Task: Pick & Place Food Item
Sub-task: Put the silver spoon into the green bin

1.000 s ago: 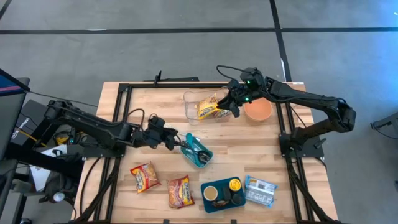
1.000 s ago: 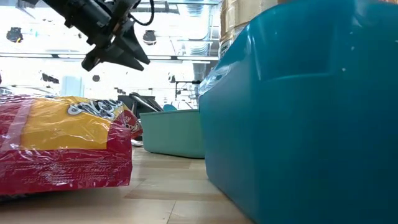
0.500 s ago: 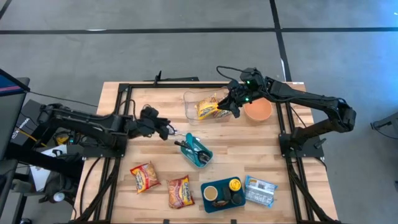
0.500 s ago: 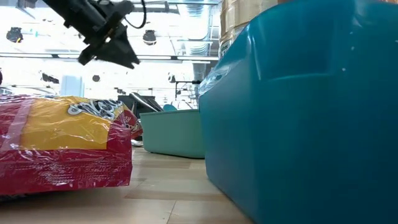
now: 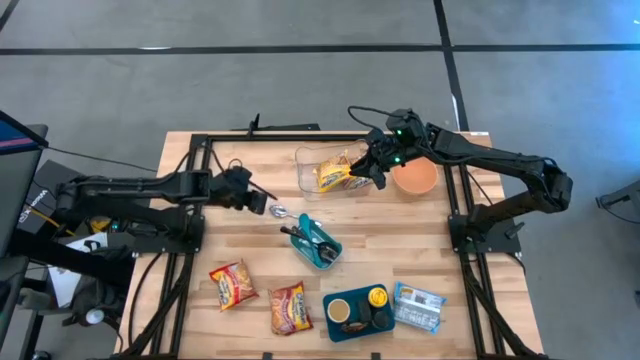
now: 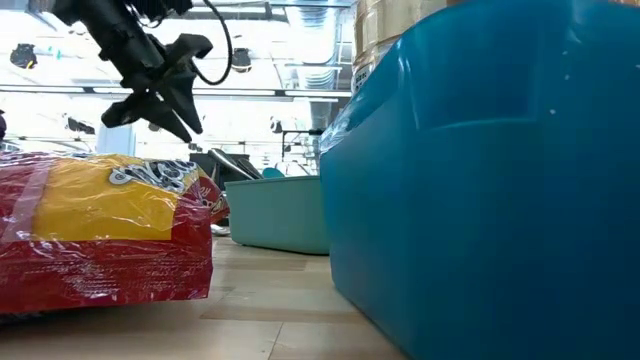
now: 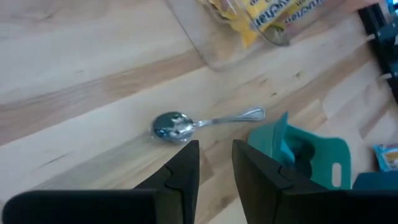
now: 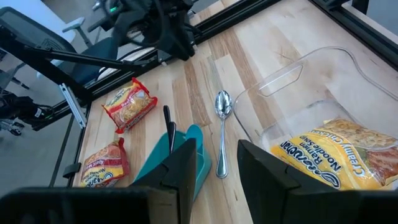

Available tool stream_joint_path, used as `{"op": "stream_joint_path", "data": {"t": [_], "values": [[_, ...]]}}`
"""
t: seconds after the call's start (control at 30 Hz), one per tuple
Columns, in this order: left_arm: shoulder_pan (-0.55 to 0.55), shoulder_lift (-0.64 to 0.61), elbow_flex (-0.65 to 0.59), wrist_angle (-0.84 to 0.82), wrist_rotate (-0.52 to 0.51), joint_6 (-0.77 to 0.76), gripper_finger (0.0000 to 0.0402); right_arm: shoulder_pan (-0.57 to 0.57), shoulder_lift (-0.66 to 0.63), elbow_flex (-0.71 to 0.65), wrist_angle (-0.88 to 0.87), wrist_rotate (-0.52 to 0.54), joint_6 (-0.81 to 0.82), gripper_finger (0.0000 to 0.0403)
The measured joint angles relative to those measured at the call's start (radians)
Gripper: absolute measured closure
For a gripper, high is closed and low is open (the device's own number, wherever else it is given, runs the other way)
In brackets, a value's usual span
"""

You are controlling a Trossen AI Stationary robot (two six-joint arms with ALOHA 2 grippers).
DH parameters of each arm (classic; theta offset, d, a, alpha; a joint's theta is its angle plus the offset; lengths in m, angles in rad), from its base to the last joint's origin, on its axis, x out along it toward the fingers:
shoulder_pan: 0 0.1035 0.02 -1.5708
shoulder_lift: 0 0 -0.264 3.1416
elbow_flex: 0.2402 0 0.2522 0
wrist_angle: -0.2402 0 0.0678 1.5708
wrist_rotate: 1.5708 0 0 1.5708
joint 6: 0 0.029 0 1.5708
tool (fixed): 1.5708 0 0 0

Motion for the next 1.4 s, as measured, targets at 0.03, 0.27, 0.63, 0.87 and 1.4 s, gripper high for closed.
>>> {"op": "stream_joint_path", "data": {"t": [0.03, 0.27, 0.63, 0.87, 1.4], "values": [[0.020, 0.004, 0.000, -0.001, 0.016, 0.000, 0.0311, 0.000, 0.000, 0.000, 0.000, 0.000, 0.000, 0.0291], [0.135, 0.014, -0.015, -0.001, 0.130, 0.056, 0.0311, 0.000, 0.000, 0.000, 0.000, 0.000, 0.008, 0.0291], [0.213, 0.014, -0.224, 0.267, 0.218, 0.056, 0.0311, 0.000, 0.000, 0.000, 0.000, 0.000, 0.008, 0.0291], [0.226, 0.014, -0.294, 0.390, 0.217, 0.051, 0.0311, 0.000, 0.000, 0.000, 0.000, 0.000, 0.008, 0.0291], [0.229, 0.289, -0.296, 0.508, 0.308, 0.053, 0.0312, 0.000, 0.000, 0.000, 0.001, 0.000, 0.012, 0.0291]]}}
